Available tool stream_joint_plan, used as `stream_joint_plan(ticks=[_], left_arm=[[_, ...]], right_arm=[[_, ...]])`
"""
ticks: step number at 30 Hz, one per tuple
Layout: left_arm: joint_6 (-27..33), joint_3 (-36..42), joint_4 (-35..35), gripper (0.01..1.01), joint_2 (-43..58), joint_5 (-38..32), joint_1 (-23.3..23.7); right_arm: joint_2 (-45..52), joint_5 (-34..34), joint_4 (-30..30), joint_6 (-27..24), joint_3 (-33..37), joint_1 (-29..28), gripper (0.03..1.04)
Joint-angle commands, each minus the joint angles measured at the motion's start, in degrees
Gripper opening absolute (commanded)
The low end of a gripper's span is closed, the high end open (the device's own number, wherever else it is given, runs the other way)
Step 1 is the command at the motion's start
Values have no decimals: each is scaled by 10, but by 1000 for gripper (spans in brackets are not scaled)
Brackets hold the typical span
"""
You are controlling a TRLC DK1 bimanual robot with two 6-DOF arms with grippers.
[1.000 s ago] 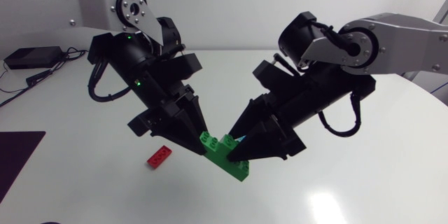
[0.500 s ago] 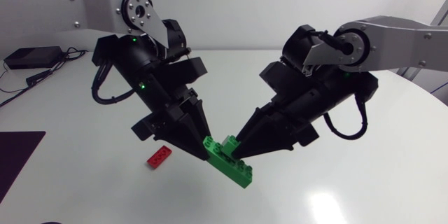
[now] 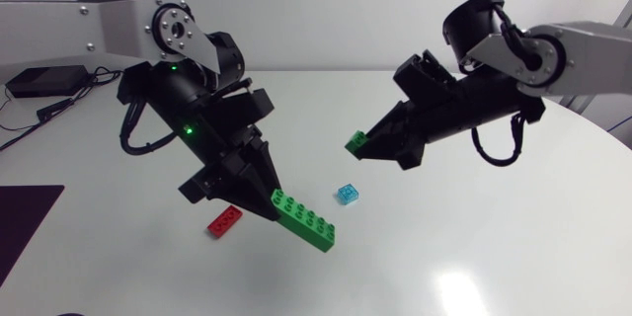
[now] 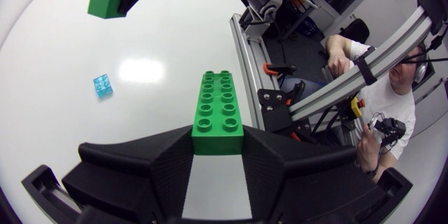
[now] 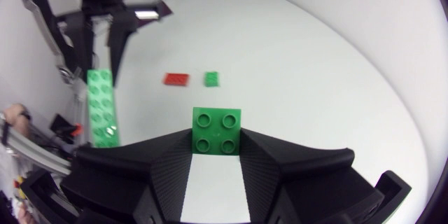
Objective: Separate the duplo bricks
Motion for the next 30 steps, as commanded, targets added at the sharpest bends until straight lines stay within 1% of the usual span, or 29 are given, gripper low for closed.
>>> stream_joint_plan(ticks=[1, 3, 5, 8, 11, 14, 17, 20, 24, 27, 30], left_arm=[[-18, -30, 20, 369, -20, -7, 8], [-40, -52, 53, 369, -31, -16, 7], [-63, -70, 88, 369, -41, -23, 6], [-86, -81, 117, 369, -50, -30, 11], [-97, -96, 133, 369, -63, -31, 15], [-102, -109, 141, 370, -85, -36, 25], [-104, -102, 140, 370, -112, -38, 51], [-105, -84, 140, 370, -136, -57, 91], [-104, -69, 142, 370, -164, -72, 150], [-101, -92, 157, 370, -185, -83, 184], [-100, -131, 185, 370, -201, -99, 206]], right_arm=[[-12, 101, 49, 36, -77, 38, 259], [5, 167, 84, 35, -114, 55, 259], [22, 202, 109, 34, -138, 68, 261], [46, 281, 162, 32, -168, 101, 261], [69, 291, 167, 36, -167, 110, 261], [86, 291, 182, 41, -169, 143, 261], [126, 292, 185, 53, -143, 180, 261], [165, 292, 182, 59, -99, 206, 261], [228, 294, 164, 63, -18, 227, 261], [265, 294, 154, 64, 40, 240, 261], [310, 294, 139, 65, 98, 247, 262]])
